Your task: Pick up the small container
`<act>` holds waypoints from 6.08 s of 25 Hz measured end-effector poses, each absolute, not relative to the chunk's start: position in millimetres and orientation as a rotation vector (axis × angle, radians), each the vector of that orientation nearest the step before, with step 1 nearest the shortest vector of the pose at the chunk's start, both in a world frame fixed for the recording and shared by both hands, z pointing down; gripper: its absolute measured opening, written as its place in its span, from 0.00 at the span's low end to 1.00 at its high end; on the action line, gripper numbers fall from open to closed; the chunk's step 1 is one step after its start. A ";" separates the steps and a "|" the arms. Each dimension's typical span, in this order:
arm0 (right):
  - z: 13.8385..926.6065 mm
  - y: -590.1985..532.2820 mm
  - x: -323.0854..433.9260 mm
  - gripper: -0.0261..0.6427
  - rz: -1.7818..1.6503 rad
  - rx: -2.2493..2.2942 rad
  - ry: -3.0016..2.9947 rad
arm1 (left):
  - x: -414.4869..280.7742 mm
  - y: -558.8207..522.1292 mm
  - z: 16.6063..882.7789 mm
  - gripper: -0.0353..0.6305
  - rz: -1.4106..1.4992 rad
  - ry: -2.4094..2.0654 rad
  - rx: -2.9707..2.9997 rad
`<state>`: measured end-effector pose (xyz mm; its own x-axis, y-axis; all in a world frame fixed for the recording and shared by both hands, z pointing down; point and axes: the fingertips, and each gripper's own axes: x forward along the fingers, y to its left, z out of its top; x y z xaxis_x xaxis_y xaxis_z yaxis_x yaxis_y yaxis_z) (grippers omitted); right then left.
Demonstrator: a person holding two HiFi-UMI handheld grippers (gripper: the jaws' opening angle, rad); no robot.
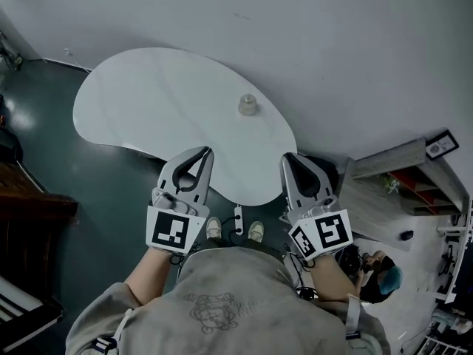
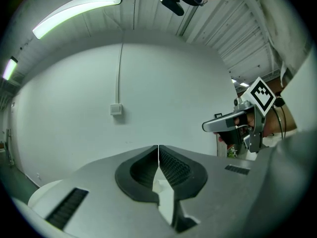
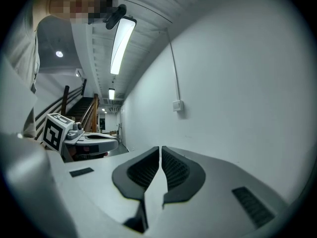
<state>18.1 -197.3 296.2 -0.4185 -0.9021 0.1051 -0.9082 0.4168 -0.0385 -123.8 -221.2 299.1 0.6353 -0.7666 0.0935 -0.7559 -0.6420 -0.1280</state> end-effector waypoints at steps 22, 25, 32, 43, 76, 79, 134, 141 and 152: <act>284.4 -267.8 59.9 0.09 0.005 1.594 -2.625 | -50.1 -289.6 294.9 0.34 -0.207 1.195 -2.745; 284.7 -284.7 60.5 0.09 0.008 1.595 -2.639 | -32.1 -307.8 304.2 0.47 -0.227 1.099 -2.748; 301.9 -323.7 66.6 0.09 -0.047 1.630 -2.563 | -6.4 -350.7 331.5 0.52 -0.228 1.031 -2.776; 360.4 -379.0 82.7 0.09 0.025 1.692 -2.536 | 20.8 -427.2 426.5 0.56 -0.352 1.038 -2.847; 538.2 -390.6 119.8 0.09 0.277 1.672 -2.436 | 54.2 -533.8 646.0 0.57 -0.548 1.259 -2.921; 544.1 -389.5 121.5 0.09 0.288 1.671 -2.427 | 59.9 -538.9 648.6 0.57 -0.526 1.227 -2.997; 251.1 -267.9 83.7 0.09 -0.122 1.524 -2.649 | -8.0 -348.8 311.2 0.57 -0.452 0.977 -2.954; 244.4 -234.4 71.3 0.09 -0.114 1.495 -2.673 | -22.0 -302.6 294.8 0.57 -0.426 0.966 -2.941; 258.7 -198.7 74.1 0.09 0.081 1.506 -2.698 | -32.2 -241.3 304.1 0.57 -0.424 0.930 -2.960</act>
<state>74.1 -198.7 258.7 -0.5242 -0.8488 0.0694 -0.8514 0.5240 -0.0215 -32.2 -241.3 304.1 0.7868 -0.5629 0.2532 -0.5602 -0.8235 -0.0899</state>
